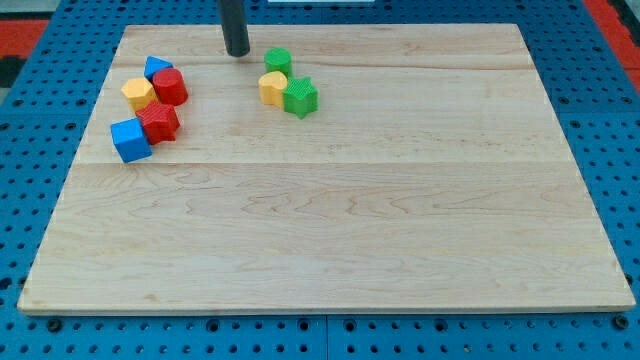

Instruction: Push the green circle on top of the green star

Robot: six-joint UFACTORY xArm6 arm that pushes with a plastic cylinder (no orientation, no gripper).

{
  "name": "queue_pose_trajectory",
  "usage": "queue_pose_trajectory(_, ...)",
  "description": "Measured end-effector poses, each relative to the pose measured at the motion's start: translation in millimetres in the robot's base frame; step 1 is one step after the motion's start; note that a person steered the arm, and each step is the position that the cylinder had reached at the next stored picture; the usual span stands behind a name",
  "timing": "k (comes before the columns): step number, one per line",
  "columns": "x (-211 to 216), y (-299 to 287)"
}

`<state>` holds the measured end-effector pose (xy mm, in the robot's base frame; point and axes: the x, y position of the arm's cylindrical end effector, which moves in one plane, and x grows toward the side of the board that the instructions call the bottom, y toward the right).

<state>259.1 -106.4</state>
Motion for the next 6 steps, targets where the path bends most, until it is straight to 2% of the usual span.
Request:
queue_pose_trajectory(1,5.3,53.6)
queue_pose_trajectory(3,-11.4,72.6)
queue_pose_trajectory(4,-15.7,113.4)
queue_pose_trajectory(5,8.2,103.5)
queue_pose_trajectory(6,14.2,71.0)
